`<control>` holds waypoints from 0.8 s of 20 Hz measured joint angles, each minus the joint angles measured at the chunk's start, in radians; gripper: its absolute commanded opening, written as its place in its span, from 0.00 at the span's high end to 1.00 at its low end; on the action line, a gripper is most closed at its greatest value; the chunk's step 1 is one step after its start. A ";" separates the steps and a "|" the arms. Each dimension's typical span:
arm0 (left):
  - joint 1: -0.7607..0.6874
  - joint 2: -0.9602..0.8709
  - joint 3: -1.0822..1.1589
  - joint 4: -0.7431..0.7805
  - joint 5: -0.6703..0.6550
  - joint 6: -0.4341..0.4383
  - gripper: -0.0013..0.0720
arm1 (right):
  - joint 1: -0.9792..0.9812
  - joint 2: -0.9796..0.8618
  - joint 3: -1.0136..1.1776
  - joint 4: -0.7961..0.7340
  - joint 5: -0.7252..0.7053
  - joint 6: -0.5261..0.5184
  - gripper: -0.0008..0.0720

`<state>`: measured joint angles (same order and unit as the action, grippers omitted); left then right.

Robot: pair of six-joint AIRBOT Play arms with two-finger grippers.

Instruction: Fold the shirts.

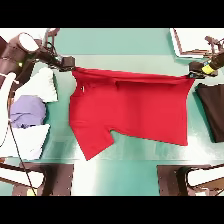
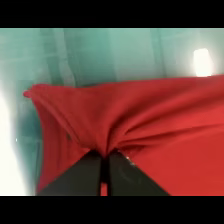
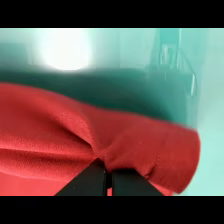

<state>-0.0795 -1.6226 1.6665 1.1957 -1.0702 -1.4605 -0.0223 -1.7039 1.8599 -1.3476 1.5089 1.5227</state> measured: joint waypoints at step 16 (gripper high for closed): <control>0.001 -0.053 -0.121 0.008 -0.051 0.033 0.23 | -0.037 0.077 -0.335 0.096 -0.107 -0.058 0.47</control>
<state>-0.0784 -1.6756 1.5455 1.2037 -1.1210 -1.4277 -0.0593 -1.6272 1.5249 -1.2518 1.4017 1.4643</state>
